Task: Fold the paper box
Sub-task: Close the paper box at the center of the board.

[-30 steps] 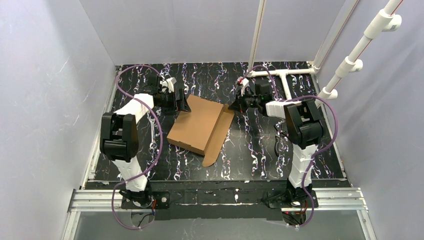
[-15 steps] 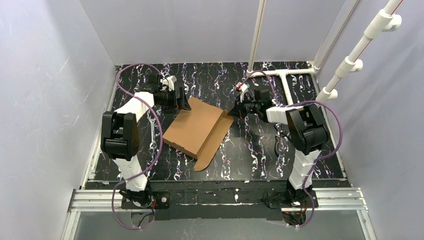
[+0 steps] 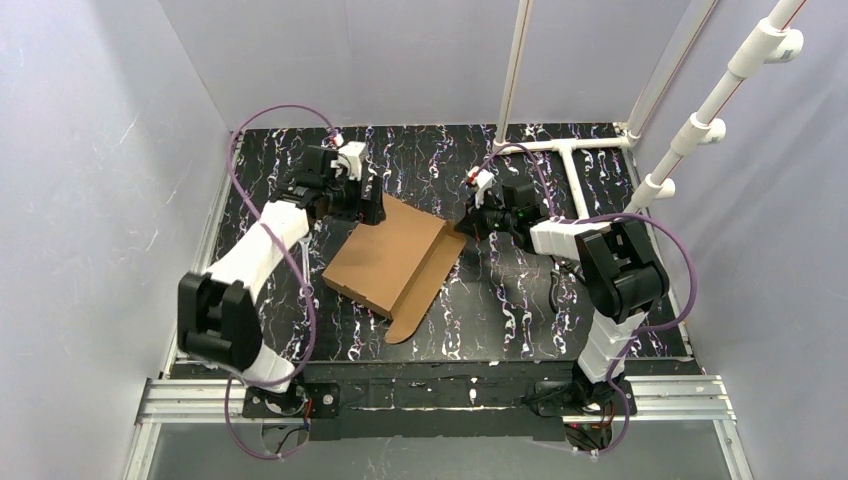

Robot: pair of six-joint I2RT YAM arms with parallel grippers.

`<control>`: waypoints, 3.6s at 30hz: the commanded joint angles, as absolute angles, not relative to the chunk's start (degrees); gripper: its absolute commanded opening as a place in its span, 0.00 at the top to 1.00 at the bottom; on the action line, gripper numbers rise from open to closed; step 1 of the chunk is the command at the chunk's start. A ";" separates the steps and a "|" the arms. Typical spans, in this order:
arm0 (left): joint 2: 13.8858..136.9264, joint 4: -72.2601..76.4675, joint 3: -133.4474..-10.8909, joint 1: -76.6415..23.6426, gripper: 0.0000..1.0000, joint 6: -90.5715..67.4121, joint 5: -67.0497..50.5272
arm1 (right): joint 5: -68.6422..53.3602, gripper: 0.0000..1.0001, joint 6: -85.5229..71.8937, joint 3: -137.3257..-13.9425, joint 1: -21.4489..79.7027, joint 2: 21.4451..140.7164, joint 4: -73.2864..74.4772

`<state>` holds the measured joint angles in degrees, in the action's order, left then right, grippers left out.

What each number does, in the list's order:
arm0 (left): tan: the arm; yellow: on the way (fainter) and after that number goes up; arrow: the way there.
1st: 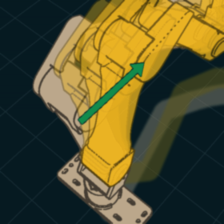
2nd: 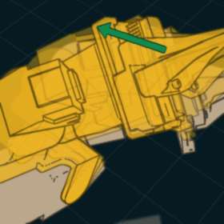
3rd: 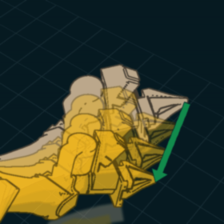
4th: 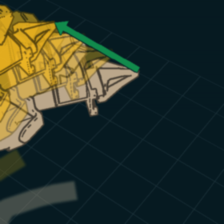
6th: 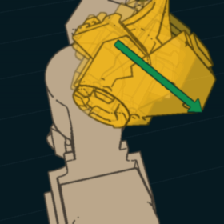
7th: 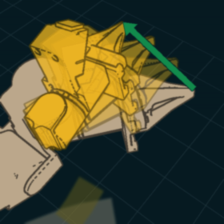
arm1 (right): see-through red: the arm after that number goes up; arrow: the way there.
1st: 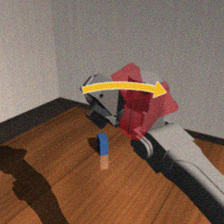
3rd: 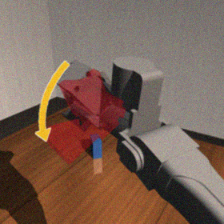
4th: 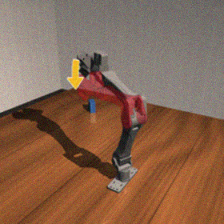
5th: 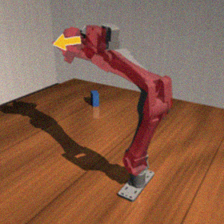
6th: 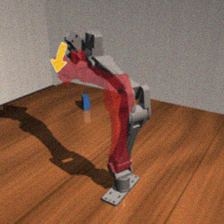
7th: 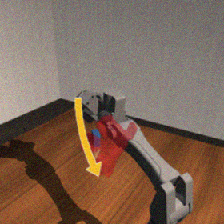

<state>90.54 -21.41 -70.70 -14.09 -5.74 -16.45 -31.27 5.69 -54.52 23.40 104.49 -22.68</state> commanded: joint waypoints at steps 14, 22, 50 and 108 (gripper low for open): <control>93.51 -17.99 -74.29 -28.87 0.07 -10.51 0.86 | -31.16 0.99 7.87 -52.99 24.26 103.33 -24.70; 98.83 -15.45 -77.56 -11.05 0.02 -14.80 -23.15 | -33.85 0.99 7.26 -50.35 24.26 103.70 -28.99; 108.65 -19.16 -76.52 -8.31 0.09 -9.91 -27.25 | -40.58 0.99 7.92 -45.27 23.36 104.27 -37.00; 110.97 -22.66 -76.49 -6.73 0.19 -4.97 -32.78 | -39.12 0.99 8.98 -52.87 23.04 105.50 -18.88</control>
